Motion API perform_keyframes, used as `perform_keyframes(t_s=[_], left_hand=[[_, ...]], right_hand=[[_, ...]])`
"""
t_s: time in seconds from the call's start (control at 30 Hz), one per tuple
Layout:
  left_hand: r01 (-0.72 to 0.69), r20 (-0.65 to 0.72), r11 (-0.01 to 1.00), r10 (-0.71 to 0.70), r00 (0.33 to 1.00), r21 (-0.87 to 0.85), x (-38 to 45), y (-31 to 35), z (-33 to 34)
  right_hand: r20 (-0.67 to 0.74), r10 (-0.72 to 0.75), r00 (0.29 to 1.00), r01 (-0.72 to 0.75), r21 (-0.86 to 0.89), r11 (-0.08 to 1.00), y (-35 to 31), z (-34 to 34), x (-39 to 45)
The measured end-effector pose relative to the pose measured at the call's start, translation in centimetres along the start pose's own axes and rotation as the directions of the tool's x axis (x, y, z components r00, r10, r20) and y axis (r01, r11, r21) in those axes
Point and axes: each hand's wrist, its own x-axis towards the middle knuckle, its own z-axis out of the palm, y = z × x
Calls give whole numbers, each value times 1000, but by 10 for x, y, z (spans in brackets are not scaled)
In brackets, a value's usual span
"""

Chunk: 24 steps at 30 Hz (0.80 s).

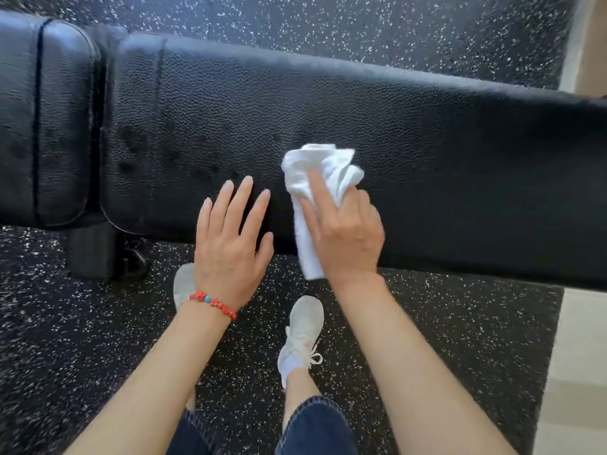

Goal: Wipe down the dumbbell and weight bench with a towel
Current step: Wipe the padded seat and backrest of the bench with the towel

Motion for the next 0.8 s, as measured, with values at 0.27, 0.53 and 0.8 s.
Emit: perform_keyframes(t_s=[0.27, 0.53, 0.8], left_hand=[[75, -59, 997, -76, 995, -23, -1, -63, -21], [-13, 16, 1000, 13, 1000, -23, 0, -107, -28], [-35, 17, 994, 37, 999, -102, 0, -110, -33]], right_hand=[[64, 502, 862, -506, 84, 858, -33, 8, 17], [19, 68, 998, -63, -197, 978, -54, 16, 21], [61, 308, 949, -306, -42, 951, -134, 27, 32]])
